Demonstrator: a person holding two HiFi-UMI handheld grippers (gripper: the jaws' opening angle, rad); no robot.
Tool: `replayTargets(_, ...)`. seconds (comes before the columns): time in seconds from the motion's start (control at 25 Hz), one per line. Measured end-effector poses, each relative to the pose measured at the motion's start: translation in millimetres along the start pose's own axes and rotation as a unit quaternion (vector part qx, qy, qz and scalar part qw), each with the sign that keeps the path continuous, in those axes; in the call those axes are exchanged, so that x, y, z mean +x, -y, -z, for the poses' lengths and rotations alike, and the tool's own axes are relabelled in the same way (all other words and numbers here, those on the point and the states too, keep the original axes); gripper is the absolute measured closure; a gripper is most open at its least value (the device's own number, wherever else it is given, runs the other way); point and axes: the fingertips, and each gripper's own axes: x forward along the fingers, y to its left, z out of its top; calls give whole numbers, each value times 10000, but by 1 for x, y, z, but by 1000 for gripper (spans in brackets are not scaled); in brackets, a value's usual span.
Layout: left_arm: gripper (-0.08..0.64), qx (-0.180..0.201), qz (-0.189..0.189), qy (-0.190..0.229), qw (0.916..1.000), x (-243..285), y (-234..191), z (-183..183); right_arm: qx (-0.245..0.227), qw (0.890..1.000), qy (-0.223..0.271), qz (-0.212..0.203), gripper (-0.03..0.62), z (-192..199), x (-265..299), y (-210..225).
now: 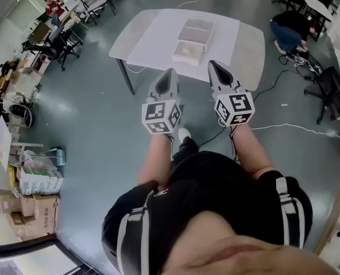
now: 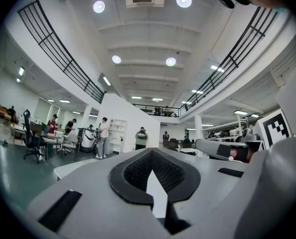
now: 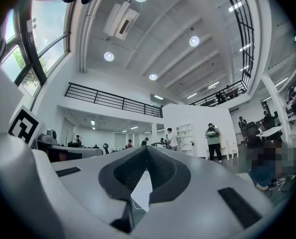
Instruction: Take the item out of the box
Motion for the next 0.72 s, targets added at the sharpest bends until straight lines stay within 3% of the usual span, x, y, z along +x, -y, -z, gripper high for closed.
replayTargets(0.72, 548, -337, 212, -344, 9986, 152, -117, 14, 23, 9986, -510, 102, 580, 42, 185, 43)
